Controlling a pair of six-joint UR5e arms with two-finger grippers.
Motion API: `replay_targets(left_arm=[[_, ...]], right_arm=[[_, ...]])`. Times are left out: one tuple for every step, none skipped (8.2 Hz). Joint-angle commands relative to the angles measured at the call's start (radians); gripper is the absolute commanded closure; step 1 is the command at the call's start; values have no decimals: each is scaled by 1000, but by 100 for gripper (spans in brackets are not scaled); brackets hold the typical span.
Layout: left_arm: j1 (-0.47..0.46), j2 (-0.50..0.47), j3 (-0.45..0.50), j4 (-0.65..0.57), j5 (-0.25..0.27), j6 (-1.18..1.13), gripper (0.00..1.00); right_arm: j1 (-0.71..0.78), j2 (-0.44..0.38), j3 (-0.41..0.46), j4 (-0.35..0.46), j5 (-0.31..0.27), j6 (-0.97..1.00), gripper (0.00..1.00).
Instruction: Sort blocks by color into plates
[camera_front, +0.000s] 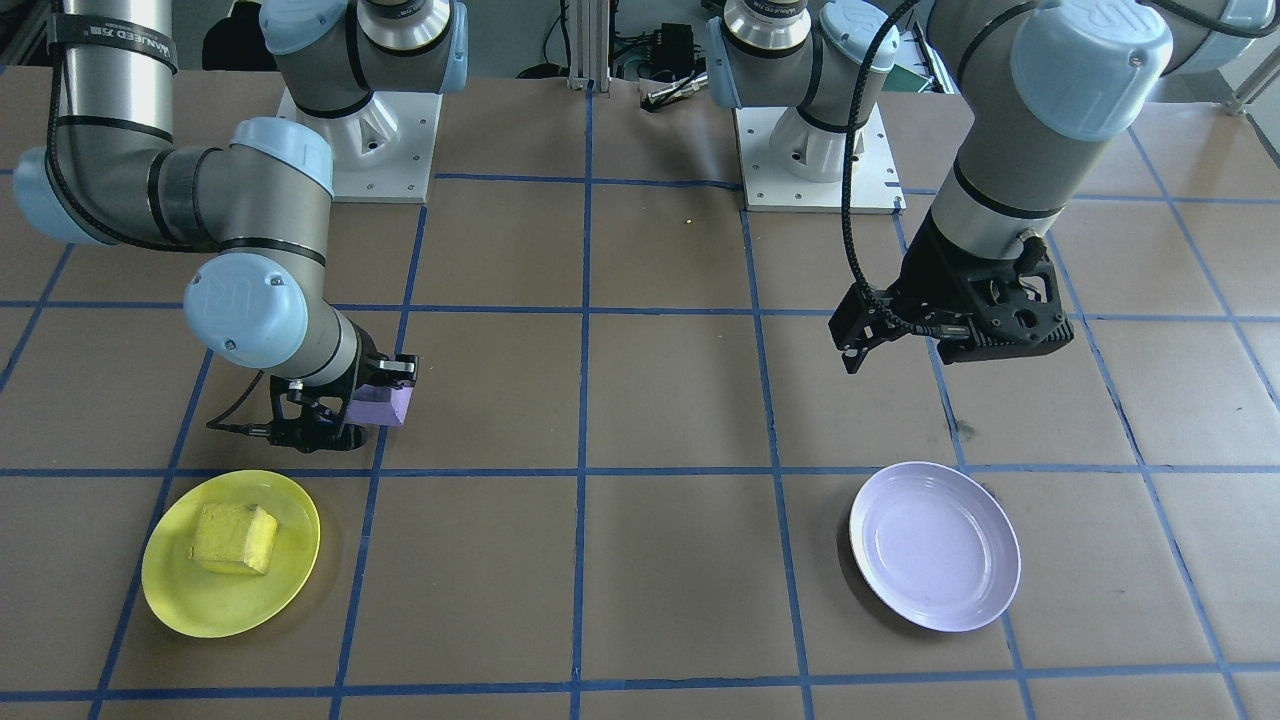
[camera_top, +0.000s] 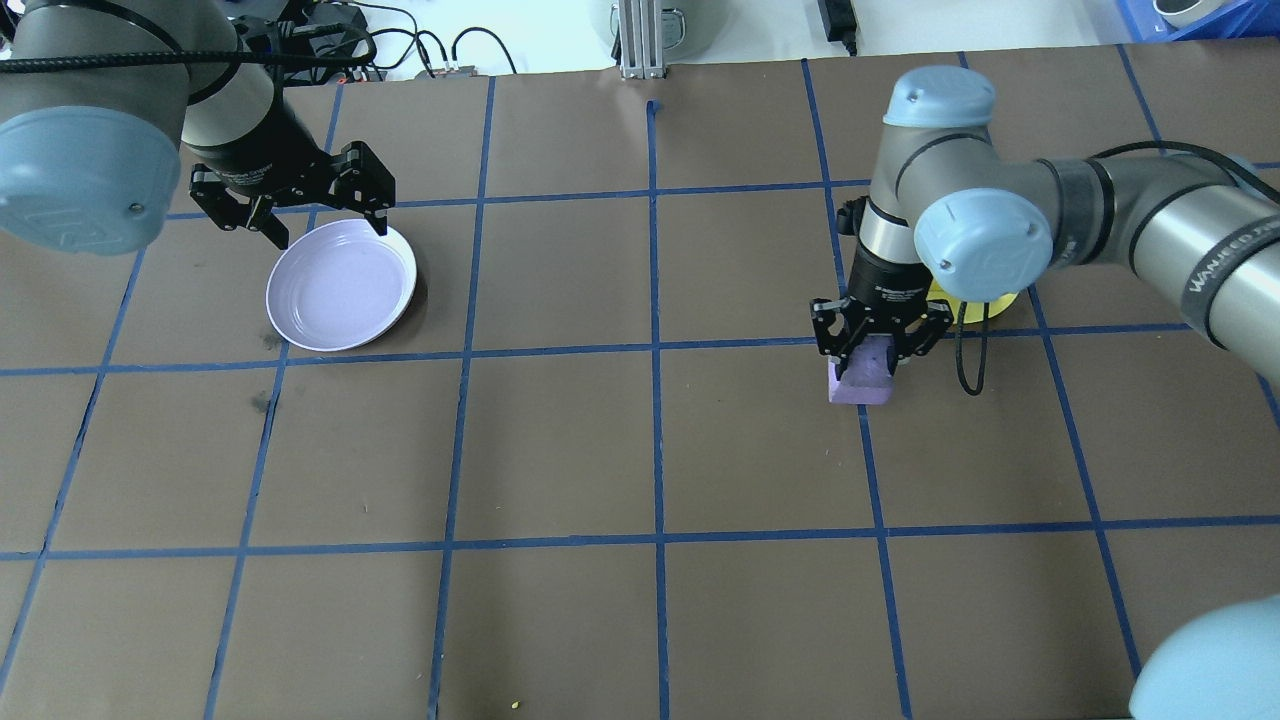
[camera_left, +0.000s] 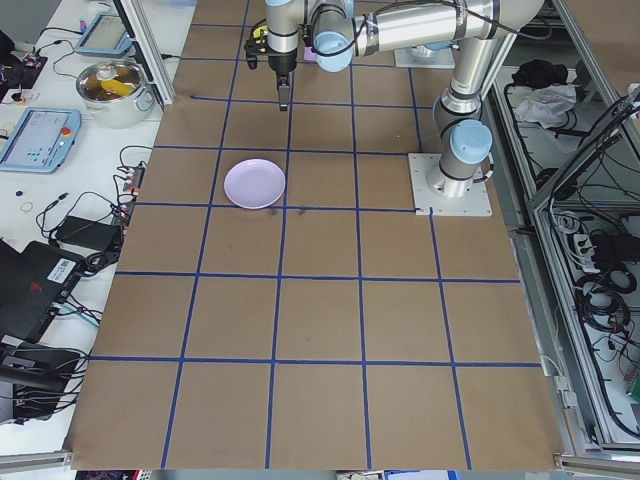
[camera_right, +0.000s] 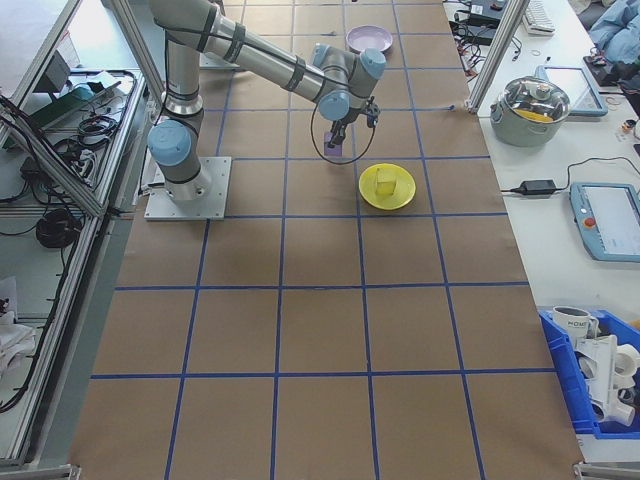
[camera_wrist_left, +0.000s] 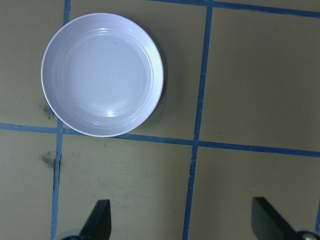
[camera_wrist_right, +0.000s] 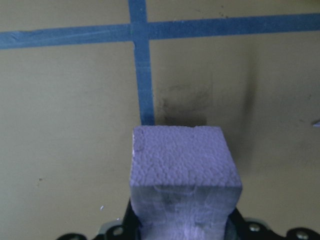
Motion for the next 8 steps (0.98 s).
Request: replay_targets(left_arm=[[0,-2,-3,-2,2,1,0],[0,-6,0,-2,2,1,0],[0,-12,3,0,2,2,0],[0,-23,6,2,2,1,0],[0,-17,2,2,2,1,0],[-2,12,8,0,3,7,0],[-2,38,-1,-5,5,9,0],[0,34,-2,-3,3,9,0]], right_arm=[[242,61,-166,65,73,262,90],[325,88,-186,42,77,303,88],[386,115,-200,-16,108,368,87],[426,130,-211,-32,138,380,84],[463,139,-211,-32,140,380,84],[480,147,-199,-43,139,380,74],[482,171,-195,-82,131,378,39],[485,202,-194,-92,138,380,0]])
